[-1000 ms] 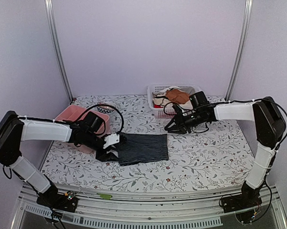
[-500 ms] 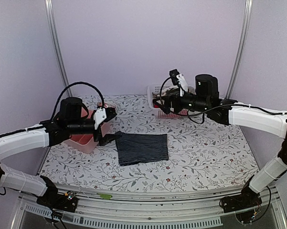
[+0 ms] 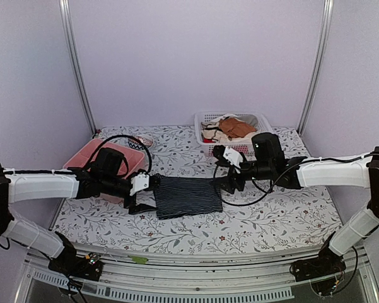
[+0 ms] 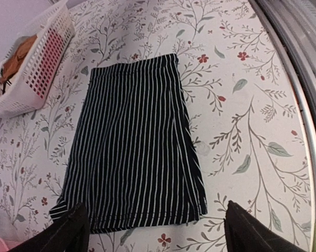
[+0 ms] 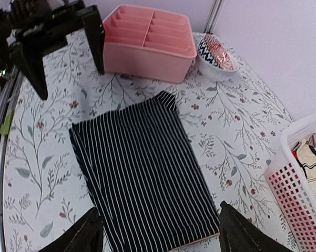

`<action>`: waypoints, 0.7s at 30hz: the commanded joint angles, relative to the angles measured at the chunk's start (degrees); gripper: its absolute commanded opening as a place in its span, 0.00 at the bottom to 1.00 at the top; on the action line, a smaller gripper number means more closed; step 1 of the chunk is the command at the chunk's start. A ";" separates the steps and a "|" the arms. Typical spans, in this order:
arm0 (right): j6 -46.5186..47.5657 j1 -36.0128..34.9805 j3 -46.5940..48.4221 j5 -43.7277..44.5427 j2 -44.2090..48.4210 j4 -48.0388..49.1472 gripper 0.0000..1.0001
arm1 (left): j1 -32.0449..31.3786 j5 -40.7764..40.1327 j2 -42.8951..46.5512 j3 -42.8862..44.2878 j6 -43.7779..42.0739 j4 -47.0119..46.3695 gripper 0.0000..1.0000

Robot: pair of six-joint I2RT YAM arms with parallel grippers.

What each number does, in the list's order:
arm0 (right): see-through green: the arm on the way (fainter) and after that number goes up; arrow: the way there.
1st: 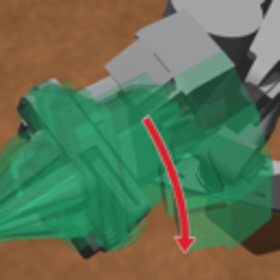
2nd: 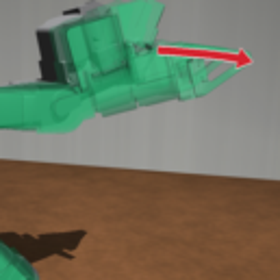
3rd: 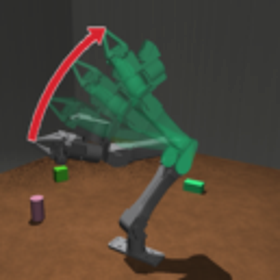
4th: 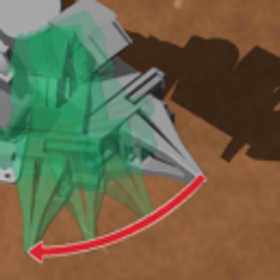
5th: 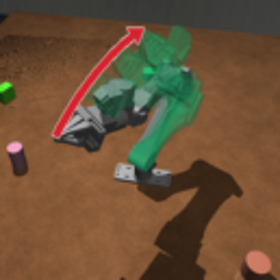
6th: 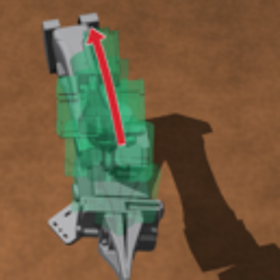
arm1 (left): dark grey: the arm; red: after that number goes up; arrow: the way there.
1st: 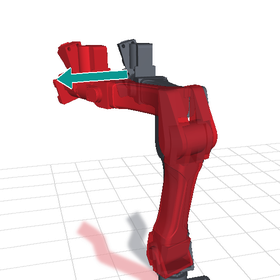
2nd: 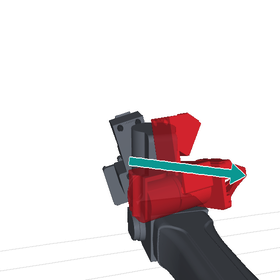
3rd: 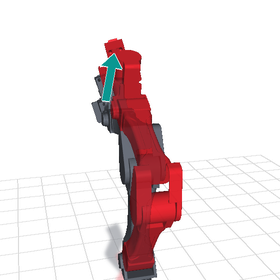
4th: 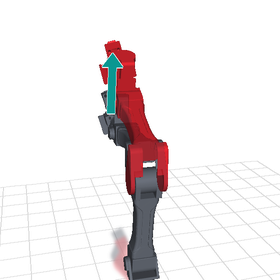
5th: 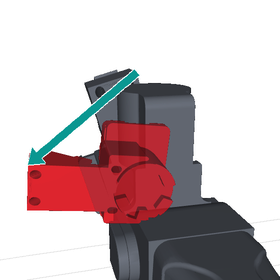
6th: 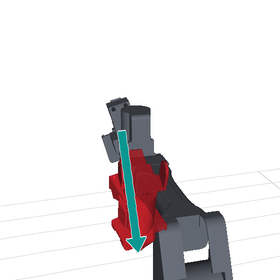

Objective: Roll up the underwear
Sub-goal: Pick up the underwear from the center of the board.

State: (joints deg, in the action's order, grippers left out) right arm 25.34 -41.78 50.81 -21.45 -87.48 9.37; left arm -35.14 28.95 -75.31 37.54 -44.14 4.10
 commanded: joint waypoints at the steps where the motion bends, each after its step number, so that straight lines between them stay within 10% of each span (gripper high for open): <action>1: 9.19 -1.17 -2.89 -1.28 0.36 -5.80 0.62 | -0.46 0.17 -5.49 0.95 -2.86 2.08 0.83; 21: 17.02 -4.45 -8.59 5.93 -8.18 -5.88 0.38 | -0.97 -1.18 -12.27 4.33 -1.84 -0.36 0.56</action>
State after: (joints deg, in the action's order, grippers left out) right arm 39.90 -45.58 42.87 -18.55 -94.37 3.42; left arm -35.62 27.99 -87.13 40.58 -46.06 4.60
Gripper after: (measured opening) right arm 0.382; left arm 0.563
